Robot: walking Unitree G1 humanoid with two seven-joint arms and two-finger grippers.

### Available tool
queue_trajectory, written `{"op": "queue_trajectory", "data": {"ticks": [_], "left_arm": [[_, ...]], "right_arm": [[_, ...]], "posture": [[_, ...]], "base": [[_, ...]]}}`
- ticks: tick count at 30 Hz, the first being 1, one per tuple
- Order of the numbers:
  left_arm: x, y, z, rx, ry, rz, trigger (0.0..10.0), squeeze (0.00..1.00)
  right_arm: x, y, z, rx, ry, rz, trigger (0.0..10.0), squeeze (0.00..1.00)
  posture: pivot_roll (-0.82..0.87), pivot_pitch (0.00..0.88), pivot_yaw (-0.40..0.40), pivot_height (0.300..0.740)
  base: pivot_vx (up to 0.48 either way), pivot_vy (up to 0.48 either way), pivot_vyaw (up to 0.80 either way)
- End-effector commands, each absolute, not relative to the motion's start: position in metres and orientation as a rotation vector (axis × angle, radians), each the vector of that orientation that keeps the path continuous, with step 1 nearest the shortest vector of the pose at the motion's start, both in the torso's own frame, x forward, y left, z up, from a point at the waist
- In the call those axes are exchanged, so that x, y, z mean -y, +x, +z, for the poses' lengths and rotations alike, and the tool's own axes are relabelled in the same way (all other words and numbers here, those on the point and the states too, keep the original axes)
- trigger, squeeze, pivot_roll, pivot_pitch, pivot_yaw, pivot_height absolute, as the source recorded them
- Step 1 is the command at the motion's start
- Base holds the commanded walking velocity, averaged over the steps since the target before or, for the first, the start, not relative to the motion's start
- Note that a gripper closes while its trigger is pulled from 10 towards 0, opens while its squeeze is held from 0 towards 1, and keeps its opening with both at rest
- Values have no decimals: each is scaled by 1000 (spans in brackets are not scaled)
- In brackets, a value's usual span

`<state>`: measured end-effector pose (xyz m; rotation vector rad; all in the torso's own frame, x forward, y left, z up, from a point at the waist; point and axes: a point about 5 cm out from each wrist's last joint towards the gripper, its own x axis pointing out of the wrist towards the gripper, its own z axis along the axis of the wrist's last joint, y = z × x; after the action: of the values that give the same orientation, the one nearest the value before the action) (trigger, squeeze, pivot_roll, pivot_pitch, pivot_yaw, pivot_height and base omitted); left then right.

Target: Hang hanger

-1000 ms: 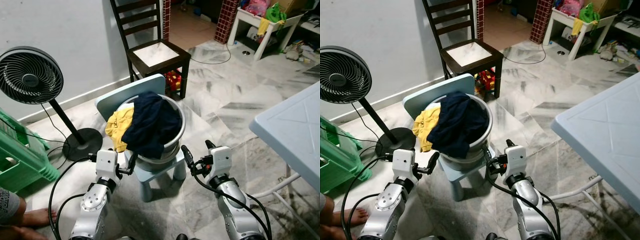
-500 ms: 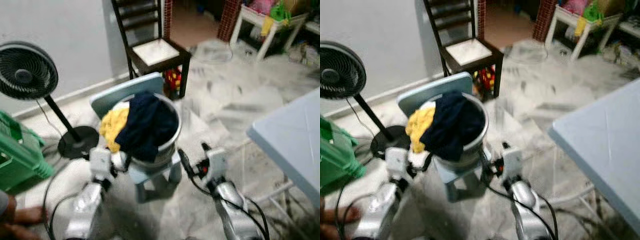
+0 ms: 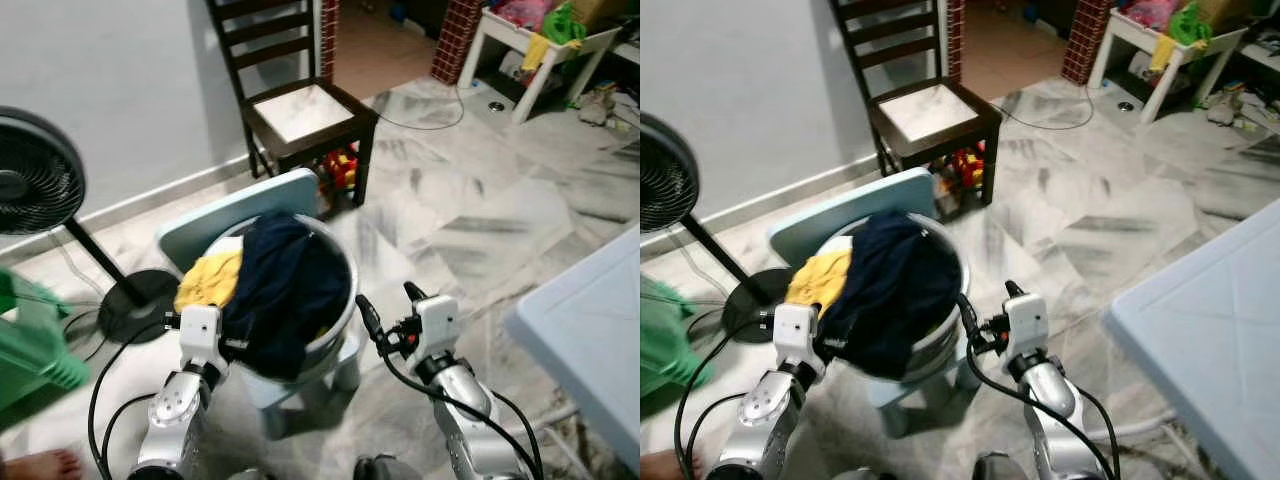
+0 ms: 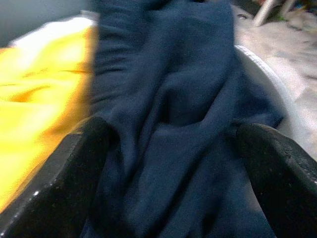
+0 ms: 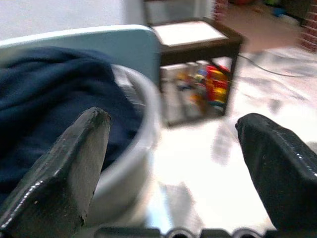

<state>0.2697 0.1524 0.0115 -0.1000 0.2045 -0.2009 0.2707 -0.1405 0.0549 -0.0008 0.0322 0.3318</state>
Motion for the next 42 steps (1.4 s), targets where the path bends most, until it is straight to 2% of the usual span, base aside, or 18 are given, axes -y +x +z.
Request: {"op": "queue_trajectory", "data": {"ticks": [1, 6, 14, 19, 26, 27, 28, 42], "left_arm": [[-163, 271, 13, -199, -106, -150, 10000, 0], [-159, 285, 33, -124, -285, -23, 10000, 0], [-159, 281, 57, -10, -280, 18, 10000, 0], [-166, 271, 48, -90, -296, 39, 10000, 0], [-157, 274, 39, -226, -385, -1, 10000, 0], [-155, 275, 38, -235, -413, -6, 4078, 0], [-154, 277, 38, -243, -443, -12, 0, 0], [-155, 277, 19, -439, -463, -36, 0, 0]], "right_arm": [[135, 270, 57, -24, 8, 349, 10000, 0], [135, 267, 58, -35, -15, 388, 10000, 0], [131, 271, 60, -40, -27, 418, 10000, 0], [126, 273, 61, -38, -30, 431, 10000, 0], [122, 273, 60, -40, -30, 434, 10000, 0], [122, 272, 59, -40, -30, 432, 10000, 0], [122, 272, 59, -41, -30, 429, 10000, 0], [124, 272, 58, -43, -36, 401, 10000, 0]], "posture": [[51, 207, -32, 740], [51, 219, -63, 740], [68, 232, -77, 740], [74, 234, -70, 740], [68, 229, -56, 740], [66, 228, -54, 740], [60, 226, -51, 740], [50, 213, -26, 740]], "base": [[0, 0, 0], [0, 0, 0], [0, 0, 0], [0, 0, 0], [0, 0, 0], [0, 0, 0], [0, 0, 0], [0, 0, 0]]}}
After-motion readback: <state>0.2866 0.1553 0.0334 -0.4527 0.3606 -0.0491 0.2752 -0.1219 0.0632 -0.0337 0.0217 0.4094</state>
